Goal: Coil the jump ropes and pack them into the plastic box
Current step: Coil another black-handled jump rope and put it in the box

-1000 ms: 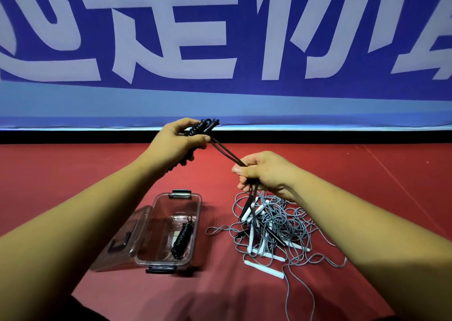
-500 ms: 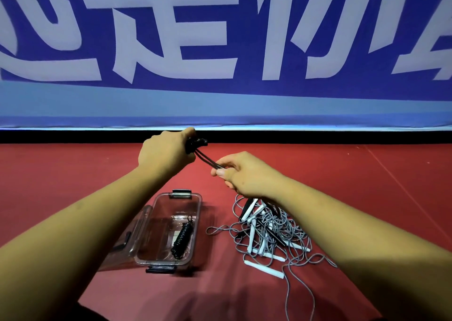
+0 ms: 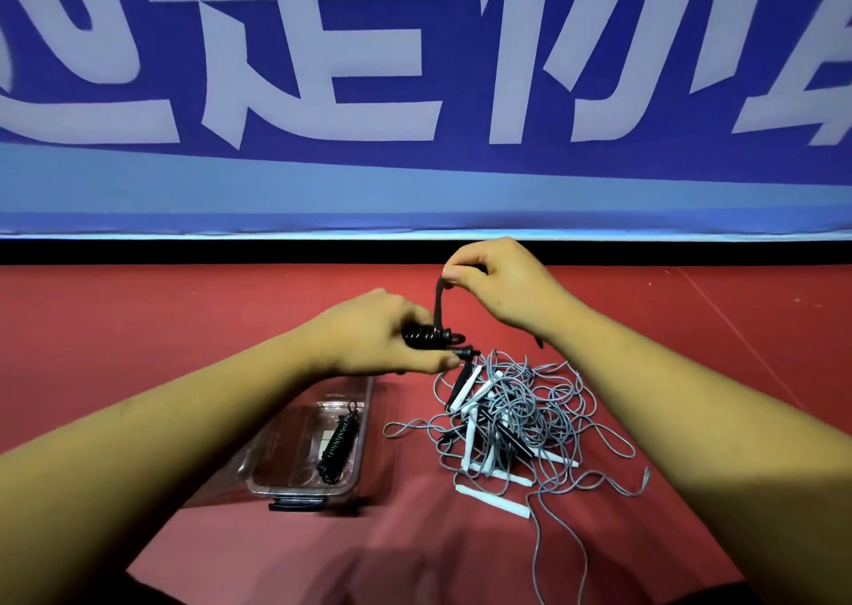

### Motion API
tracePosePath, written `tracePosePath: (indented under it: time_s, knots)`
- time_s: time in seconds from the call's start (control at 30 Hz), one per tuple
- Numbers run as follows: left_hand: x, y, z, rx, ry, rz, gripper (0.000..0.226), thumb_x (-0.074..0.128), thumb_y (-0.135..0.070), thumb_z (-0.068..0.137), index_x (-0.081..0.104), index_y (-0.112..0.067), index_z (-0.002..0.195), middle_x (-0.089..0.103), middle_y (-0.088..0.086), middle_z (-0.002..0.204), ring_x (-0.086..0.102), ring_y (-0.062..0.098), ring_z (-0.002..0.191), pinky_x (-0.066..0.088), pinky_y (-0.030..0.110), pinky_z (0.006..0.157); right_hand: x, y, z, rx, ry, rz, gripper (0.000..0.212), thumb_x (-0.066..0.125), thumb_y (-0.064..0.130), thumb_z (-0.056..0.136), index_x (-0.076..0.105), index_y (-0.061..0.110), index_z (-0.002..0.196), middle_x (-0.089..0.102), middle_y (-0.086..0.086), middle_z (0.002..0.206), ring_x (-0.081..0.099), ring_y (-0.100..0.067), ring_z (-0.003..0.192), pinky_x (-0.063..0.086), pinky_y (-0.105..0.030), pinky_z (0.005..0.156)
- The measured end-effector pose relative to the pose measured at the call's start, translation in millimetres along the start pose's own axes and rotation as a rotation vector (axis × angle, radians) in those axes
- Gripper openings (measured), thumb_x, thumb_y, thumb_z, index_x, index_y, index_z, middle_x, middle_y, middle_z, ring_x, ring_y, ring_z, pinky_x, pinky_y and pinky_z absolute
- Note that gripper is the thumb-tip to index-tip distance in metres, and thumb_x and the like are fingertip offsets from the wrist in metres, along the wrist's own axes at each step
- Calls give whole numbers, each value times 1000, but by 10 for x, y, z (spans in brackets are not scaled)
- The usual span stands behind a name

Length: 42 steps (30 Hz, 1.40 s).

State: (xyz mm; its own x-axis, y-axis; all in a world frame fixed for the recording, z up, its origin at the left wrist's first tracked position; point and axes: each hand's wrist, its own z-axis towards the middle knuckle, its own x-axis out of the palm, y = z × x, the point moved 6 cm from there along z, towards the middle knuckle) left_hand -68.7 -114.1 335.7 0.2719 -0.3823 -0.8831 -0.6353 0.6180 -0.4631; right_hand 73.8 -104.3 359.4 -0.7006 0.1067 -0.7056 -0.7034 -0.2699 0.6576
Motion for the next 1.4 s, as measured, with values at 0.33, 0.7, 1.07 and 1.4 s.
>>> tracePosePath:
  time_s: [0.33, 0.7, 1.07, 1.4]
  knots:
    - [-205, 221, 15, -105, -252, -730, 35, 68, -35, 90, 61, -41, 124, 60, 11, 71, 44, 20, 48, 34, 23, 43, 422, -270, -245, 338, 374, 333, 28, 46, 29, 102, 65, 15, 86, 40, -4, 60, 37, -14, 45, 34, -22, 44]
    - [-282, 569, 122, -338, -387, 155, 42, 77, -48, 76, 59, -42, 113, 70, -7, 106, 65, 22, 91, 53, 34, 75, 460, 32, -243, 166, 404, -10, 24, 58, 28, 95, 68, 8, 88, 50, -6, 68, 41, -17, 60, 33, -29, 57]
    - [92, 194, 116, -103, 96, 356, 17, 72, -43, 76, 62, -31, 72, 52, -10, 56, 52, 17, 64, 37, 24, 60, 254, 185, -206, -66, 284, -332, 13, 64, 35, 88, 70, 25, 83, 61, 7, 68, 56, -19, 73, 46, -31, 67]
    - [-34, 70, -62, -42, 82, -438, 34, 79, -40, 80, 63, -12, 72, 54, 3, 52, 45, 19, 42, 35, 22, 42, 209, 21, -164, 146, 153, 518, 33, 71, 16, 86, 45, 13, 67, 45, -1, 44, 30, -13, 39, 22, -20, 42]
